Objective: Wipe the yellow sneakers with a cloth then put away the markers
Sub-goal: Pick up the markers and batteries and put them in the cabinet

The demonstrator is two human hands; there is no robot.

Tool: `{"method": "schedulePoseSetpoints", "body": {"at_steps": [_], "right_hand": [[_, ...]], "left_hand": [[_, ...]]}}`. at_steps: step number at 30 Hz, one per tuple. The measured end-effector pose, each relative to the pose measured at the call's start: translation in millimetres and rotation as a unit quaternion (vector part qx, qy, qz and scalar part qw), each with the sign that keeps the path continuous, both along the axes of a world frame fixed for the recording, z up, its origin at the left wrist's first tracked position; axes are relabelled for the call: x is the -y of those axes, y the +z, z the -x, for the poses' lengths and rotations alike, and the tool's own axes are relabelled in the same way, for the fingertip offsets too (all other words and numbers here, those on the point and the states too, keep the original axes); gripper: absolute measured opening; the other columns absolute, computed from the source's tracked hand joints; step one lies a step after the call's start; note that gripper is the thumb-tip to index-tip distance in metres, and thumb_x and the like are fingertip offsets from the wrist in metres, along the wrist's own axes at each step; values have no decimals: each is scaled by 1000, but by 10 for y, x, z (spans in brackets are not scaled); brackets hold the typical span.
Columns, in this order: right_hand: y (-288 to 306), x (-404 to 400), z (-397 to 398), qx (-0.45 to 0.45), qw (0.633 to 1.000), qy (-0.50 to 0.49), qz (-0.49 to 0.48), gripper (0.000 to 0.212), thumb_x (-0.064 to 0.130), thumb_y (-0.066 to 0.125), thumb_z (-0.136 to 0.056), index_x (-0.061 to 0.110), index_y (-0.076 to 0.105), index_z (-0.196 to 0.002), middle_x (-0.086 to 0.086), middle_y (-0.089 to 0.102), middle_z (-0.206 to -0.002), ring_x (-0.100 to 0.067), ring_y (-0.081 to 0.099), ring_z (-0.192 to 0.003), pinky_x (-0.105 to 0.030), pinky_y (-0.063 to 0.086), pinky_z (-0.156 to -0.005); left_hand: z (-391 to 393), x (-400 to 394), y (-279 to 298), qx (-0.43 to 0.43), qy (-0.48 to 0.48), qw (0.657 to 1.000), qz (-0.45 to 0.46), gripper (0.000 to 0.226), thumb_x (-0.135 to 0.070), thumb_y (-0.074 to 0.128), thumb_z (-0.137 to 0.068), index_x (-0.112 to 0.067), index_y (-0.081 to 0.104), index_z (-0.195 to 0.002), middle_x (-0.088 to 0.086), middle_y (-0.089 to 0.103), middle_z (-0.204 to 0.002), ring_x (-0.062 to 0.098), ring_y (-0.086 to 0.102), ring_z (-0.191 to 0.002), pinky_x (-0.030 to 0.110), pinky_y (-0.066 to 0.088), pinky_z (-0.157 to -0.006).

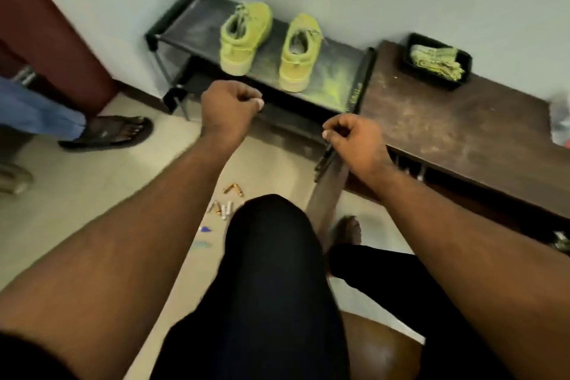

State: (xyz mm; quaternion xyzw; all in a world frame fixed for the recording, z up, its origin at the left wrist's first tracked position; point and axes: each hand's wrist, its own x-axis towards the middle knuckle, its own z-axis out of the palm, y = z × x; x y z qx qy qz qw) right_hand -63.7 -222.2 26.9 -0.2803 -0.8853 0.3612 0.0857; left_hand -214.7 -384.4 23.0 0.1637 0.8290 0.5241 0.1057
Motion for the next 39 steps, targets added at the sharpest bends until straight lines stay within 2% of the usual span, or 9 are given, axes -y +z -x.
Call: {"method": "schedulePoseSetpoints", "body": {"at_steps": [6, 11, 14, 17, 22, 26, 29, 35, 39], "right_hand": [[-555, 701, 1142, 119, 966, 219, -68, 15, 15, 64, -88, 15, 71, -100, 1, 69, -98, -12, 62, -91, -24, 48, -84], [-1515, 1035, 1623, 231, 899, 361, -94, 17, 17, 60, -88, 16, 70, -102, -2, 69, -104, -18, 61, -96, -29, 49, -84], [-2100, 1190, 1739, 278, 860, 422, -72, 21, 13, 61, -87, 13, 71, -105, -6, 70, -106, -21, 62, -100, -30, 48, -86], [-2610, 1390, 1788, 320, 821, 471, -37, 24, 13, 61, -86, 15, 70, -109, -3, 67, -113, -20, 60, -105, -30, 47, -91], [-3290, 1787, 1790, 395, 728, 558, -45, 36, 18, 59, -90, 21, 60, -126, -4, 54, -133, -22, 49, -123, -33, 40, -102], [-3742, 2092, 1763, 392, 757, 518, -73, 31, 24, 59, -91, 13, 60, -120, -10, 59, -124, -30, 54, -116, -36, 47, -95], [-4020, 2260, 1722, 371, 787, 485, -91, 30, 32, 61, -89, 9, 60, -110, -14, 60, -120, -33, 55, -115, -35, 45, -87], [-4333, 2451, 1588, 362, 788, 479, -136, 26, 15, 49, -96, 14, 57, -120, -9, 58, -126, -29, 56, -117, -37, 46, -89], [-3955, 2196, 1738, 350, 837, 413, -75, 27, 24, 55, -95, 12, 59, -119, -11, 60, -123, -30, 57, -114, -35, 47, -86]], "left_hand": [[280, 1419, -1232, 141, 162, 972, 95, 8, -10, 75, -73, -13, 75, -81, 5, 71, -74, 26, 69, -76, 40, 57, -81], [-127, 1894, -2309, 272, 224, 928, 119, 6, -4, 74, -71, -8, 74, -75, 8, 68, -67, 25, 63, -65, 42, 57, -76], [-362, 2048, -2863, 350, 280, 885, 125, 9, -3, 72, -73, -11, 71, -71, 13, 68, -67, 30, 66, -65, 40, 58, -67], [-561, 2114, -3322, 416, 295, 851, 130, 10, -2, 68, -78, -4, 73, -86, 16, 68, -75, 23, 62, -59, 27, 50, -57], [-729, 2067, -3917, 443, 296, 835, 139, 16, -21, 70, -82, -12, 75, -95, 12, 73, -92, 31, 68, -89, 43, 56, -85], [-661, 1874, -4248, 447, 422, 776, 139, 30, -39, 77, -73, -11, 69, -71, 9, 69, -71, 29, 67, -73, 40, 58, -73], [-675, 1721, -4393, 442, 463, 752, 161, 35, -43, 78, -70, -11, 68, -78, 8, 70, -80, 27, 66, -79, 36, 56, -76], [-596, 1788, -4465, 456, 428, 759, 178, 20, -26, 74, -71, -7, 69, -76, 11, 70, -75, 29, 68, -72, 41, 60, -70], [-583, 1694, -4107, 443, 426, 776, 144, 13, -16, 67, -72, -3, 68, -68, 9, 67, -63, 26, 67, -60, 44, 60, -64]]}}
